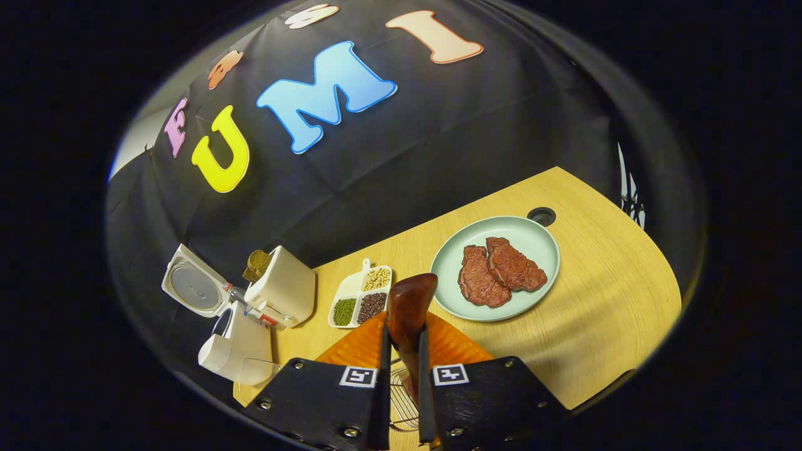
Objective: Close the left gripper, press the button to open the rice cooker; take a wooden spoon from the chopstick holder with the right hand, scoop a spoonful of rice and pour it into the rice cooker, then put the wooden spoon back into the chopstick holder.
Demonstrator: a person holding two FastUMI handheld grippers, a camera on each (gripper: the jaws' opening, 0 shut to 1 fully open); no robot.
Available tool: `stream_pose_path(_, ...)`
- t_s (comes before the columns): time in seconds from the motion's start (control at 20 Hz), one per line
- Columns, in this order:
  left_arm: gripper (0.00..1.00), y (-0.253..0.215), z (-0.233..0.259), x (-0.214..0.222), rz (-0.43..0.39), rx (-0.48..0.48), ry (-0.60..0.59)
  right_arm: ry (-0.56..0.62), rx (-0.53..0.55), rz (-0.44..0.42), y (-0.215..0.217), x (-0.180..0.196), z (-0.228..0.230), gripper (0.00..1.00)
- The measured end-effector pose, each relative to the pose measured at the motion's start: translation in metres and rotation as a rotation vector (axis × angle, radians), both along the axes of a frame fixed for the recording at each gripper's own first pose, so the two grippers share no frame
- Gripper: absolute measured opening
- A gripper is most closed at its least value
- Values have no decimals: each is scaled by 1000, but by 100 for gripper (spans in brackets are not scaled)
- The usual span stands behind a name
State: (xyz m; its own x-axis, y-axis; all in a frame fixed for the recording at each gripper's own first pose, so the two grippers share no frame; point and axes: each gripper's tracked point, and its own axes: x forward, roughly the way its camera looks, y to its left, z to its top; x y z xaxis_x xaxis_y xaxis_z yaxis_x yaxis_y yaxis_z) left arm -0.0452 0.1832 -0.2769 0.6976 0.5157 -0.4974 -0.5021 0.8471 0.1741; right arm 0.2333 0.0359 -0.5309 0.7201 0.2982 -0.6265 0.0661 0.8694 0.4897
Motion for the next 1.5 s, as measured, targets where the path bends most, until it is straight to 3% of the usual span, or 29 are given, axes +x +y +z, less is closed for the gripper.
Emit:
stream_pose_path(0.25,94,-10,3,-4,-31,-19,-19,-81,-75,-25,-6,-22,50,18)
stream_pose_path(0.45,94,-16,25,-7,-95,-17,-73,-178,-189,11,2,-52,100,18)
stream_pose_path(0.5,89,-14,32,-12,-106,-24,-93,-192,-210,24,7,-61,111,18)
stream_pose_path(0.85,89,35,82,-66,-179,-43,-211,-277,-263,39,51,-123,199,18)
stream_pose_path(1.15,88,85,99,-109,-198,-87,-295,-387,-279,56,129,-185,283,18)
stream_pose_path(1.4,88,130,101,-100,-166,-118,-323,-622,-499,122,206,-204,348,18)
stream_pose_path(1.5,89,147,93,-90,-154,-117,-306,-642,-497,205,249,-196,339,18)
